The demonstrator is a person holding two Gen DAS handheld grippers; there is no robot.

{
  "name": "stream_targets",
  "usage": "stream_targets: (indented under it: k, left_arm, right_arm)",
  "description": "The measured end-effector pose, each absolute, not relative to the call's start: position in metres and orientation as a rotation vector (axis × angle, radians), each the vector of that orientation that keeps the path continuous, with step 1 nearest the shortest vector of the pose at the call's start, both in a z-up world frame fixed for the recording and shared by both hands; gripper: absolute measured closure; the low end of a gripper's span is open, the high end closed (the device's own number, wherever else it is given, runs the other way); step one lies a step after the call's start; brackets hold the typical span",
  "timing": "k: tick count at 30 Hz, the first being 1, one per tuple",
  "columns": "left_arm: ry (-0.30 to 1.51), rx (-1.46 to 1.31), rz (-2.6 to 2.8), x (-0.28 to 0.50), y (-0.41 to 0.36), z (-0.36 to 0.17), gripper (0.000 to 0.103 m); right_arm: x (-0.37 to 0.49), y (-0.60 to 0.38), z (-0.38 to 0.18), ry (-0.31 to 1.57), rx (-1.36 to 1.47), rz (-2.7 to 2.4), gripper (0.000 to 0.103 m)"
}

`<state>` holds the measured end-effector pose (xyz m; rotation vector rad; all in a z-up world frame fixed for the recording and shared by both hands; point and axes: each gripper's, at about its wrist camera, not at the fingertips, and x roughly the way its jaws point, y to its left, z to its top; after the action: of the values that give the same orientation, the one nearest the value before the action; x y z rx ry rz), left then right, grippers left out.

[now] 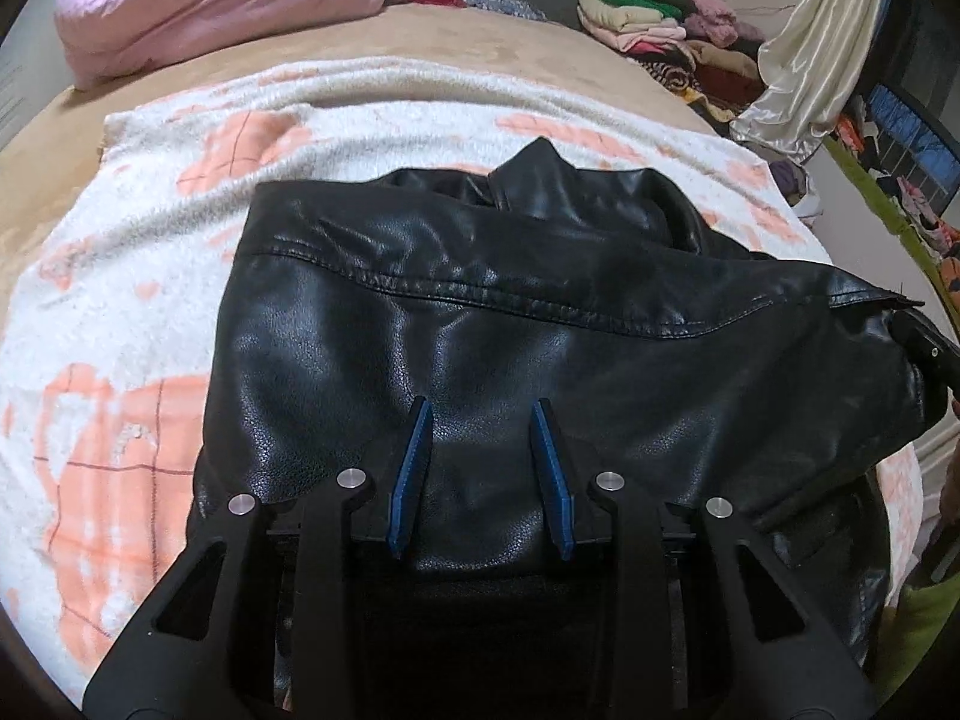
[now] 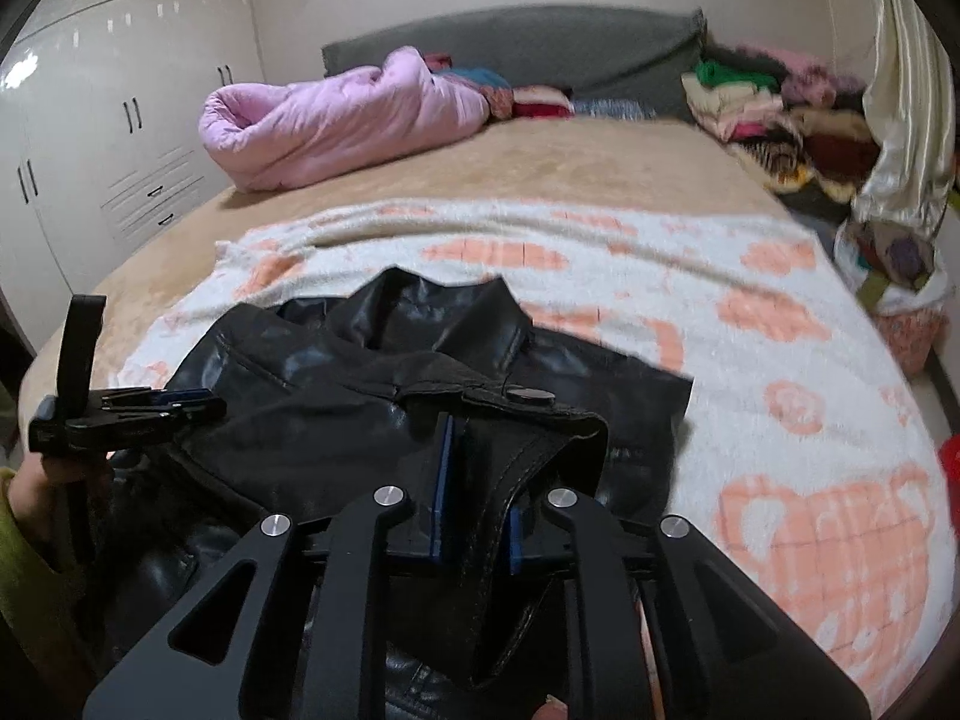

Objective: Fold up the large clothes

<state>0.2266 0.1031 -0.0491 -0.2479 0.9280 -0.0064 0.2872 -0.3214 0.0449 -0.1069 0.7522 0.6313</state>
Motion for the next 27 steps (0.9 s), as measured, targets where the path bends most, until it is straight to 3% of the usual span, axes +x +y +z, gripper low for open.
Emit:
stream_targets:
  k: [4, 5, 6, 16, 25, 27]
  left_arm:
    - [0.94, -0.244, -0.005, 0.229, 0.103, -0.055, 0.077]
    - [0.943, -0.242, -0.004, 0.23, 0.103, -0.057, 0.077]
    - [0.944, -0.244, -0.003, 0.23, 0.103, -0.057, 0.077]
    - [0.928, -0.214, 0.013, 0.231, 0.097, -0.06, 0.077]
    - [0.926, -0.217, 0.014, 0.23, 0.097, -0.061, 0.077]
    - [0.926, -0.217, 0.014, 0.23, 0.097, -0.061, 0.077]
  right_arm:
    - [0.289, -0.325, 0.041, 0.798, -0.084, 0.643, 0.081]
    - [0.288, -0.326, 0.042, 0.792, -0.097, 0.624, 0.063]
    - [0.287, -0.326, 0.044, 0.786, -0.112, 0.608, 0.059]
    - [0.276, -0.337, 0.068, 0.599, -0.012, 0.535, 0.06]
    - [0.276, -0.262, 0.028, 0.692, -0.217, 0.62, 0.059]
    - [0.275, -0.254, 0.022, 0.699, -0.238, 0.614, 0.055]
